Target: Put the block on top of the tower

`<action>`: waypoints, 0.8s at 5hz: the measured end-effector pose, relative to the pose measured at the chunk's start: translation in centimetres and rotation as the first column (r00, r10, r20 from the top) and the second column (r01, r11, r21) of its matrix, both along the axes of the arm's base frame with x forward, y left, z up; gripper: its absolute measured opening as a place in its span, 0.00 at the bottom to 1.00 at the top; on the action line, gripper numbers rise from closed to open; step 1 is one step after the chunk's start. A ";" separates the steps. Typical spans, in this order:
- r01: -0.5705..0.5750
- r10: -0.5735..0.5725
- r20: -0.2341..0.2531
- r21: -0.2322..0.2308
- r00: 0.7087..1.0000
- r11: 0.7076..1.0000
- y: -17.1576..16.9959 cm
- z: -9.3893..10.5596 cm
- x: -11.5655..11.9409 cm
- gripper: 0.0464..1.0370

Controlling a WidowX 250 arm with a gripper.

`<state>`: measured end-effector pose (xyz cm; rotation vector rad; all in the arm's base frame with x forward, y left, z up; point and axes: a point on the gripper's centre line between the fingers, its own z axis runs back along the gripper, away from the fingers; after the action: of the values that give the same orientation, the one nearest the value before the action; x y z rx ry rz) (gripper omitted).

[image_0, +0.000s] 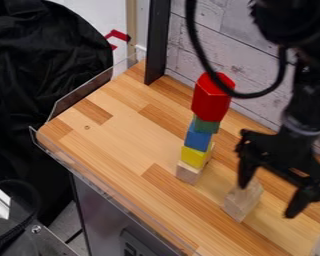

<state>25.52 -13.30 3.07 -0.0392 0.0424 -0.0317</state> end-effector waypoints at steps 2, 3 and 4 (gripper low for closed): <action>-0.003 0.003 -0.020 0.013 1.000 1.000 1.9 -0.7 -0.2 0.96; 0.000 0.000 -0.016 0.010 1.000 1.000 2.1 -1.0 -0.3 0.96; 0.009 -0.009 -0.014 0.002 1.000 1.000 1.8 -1.6 -0.7 0.96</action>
<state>24.84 -11.46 1.44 -0.0369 0.0562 -0.0406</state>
